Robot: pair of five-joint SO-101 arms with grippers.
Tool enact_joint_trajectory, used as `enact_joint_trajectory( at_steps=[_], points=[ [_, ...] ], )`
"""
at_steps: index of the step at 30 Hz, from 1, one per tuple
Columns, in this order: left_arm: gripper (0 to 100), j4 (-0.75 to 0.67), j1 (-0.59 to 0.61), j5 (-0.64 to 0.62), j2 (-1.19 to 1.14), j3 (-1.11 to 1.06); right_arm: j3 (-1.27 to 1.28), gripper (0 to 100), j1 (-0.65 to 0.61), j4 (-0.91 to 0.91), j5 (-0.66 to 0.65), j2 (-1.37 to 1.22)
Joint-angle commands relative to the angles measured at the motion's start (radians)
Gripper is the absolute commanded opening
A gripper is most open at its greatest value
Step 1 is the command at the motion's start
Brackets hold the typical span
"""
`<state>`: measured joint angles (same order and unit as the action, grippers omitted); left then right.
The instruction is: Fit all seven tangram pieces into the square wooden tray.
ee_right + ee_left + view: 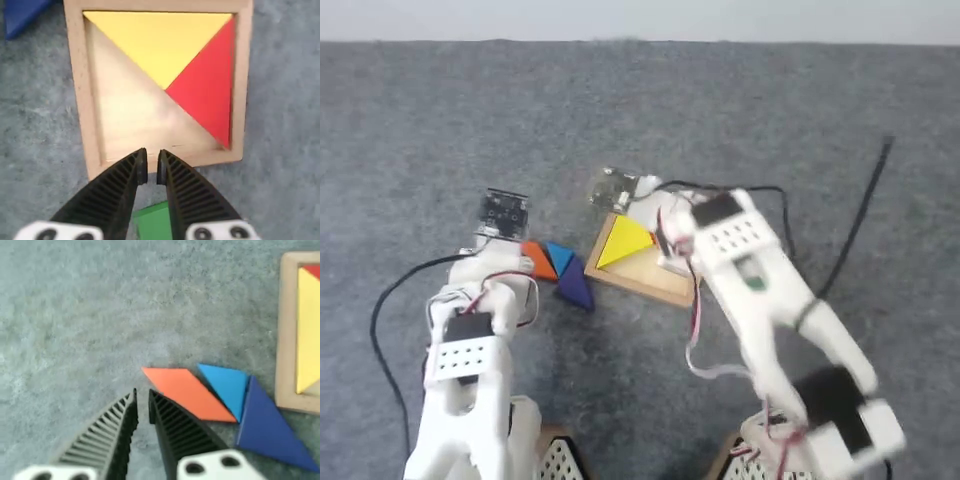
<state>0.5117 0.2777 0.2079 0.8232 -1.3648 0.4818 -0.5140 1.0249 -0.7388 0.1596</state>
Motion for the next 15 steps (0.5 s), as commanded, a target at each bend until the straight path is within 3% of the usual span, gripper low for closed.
enact_joint_trajectory(
  at_steps=[1, 3, 10, 15],
  points=[
    [4, 0.063, 0.109, -0.107, 0.025, 0.113, 0.091, 5.6, -0.054, -0.056, 0.083, 0.154],
    [4, 0.071, 0.170, -0.140, 0.025, 0.128, 0.091, 5.6, -0.097, -0.056, 0.132, 0.140],
    [6, 0.126, 0.167, -0.150, 0.021, 0.166, -0.049, 5.8, -0.102, -0.008, 0.334, 0.031],
    [8, 0.163, 0.316, -0.236, 0.021, 0.225, -0.124, 17.0, -0.213, -0.008, 0.416, -0.062]
  ],
)
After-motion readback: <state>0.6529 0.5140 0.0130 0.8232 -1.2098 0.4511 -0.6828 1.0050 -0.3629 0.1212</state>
